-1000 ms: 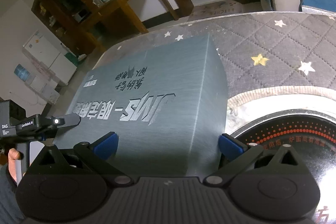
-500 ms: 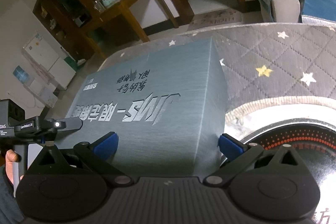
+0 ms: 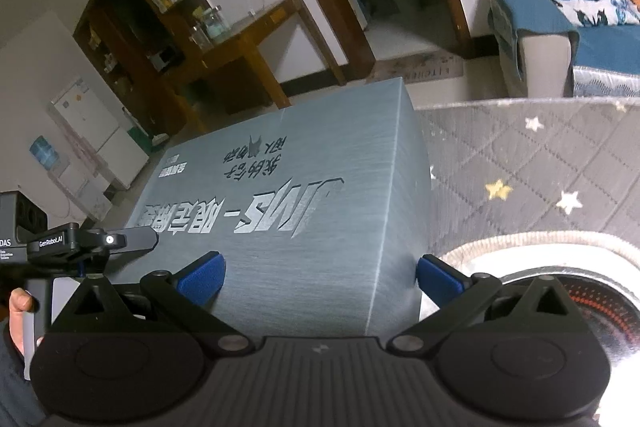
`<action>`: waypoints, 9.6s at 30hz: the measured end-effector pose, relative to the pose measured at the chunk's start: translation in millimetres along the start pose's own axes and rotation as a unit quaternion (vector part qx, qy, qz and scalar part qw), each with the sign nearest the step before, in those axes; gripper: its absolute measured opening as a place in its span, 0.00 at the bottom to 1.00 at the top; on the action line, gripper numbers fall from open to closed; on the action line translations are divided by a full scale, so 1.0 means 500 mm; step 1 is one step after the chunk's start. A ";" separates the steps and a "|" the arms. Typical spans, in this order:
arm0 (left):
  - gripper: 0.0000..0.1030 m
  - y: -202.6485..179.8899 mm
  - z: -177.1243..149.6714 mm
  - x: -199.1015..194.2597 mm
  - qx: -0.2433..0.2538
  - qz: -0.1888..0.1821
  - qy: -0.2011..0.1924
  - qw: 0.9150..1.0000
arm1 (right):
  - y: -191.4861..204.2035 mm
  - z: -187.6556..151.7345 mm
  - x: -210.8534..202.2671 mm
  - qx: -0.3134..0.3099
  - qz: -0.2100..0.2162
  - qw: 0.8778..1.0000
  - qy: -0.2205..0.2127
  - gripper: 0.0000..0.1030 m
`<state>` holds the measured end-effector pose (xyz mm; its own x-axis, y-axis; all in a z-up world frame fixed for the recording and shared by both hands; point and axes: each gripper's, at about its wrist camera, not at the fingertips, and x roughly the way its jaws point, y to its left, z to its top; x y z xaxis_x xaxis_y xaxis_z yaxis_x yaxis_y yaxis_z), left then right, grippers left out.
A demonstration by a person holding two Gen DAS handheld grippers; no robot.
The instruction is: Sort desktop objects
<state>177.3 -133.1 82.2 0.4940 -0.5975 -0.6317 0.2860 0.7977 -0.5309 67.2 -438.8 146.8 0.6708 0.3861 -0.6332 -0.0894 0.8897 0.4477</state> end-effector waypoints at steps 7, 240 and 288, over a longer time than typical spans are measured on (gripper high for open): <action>0.98 -0.033 -0.003 -0.038 0.002 -0.010 -0.006 1.000 | 0.035 -0.003 -0.060 -0.011 -0.007 1.000 -0.016 1.00; 1.00 -0.071 -0.319 -0.317 0.043 0.009 0.062 0.997 | 0.164 -0.342 -0.298 0.019 -0.039 0.997 -0.058 1.00; 1.00 -0.040 -0.295 -0.253 0.035 0.005 0.083 0.996 | 0.084 -0.348 -0.248 0.064 -0.037 0.997 -0.019 1.00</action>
<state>-12.0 -85.7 89.3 0.3564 -0.5899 -0.7245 0.3412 0.8041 -0.4868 -147.8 -406.8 134.4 0.6993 0.3090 -0.6446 0.0550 0.8758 0.4796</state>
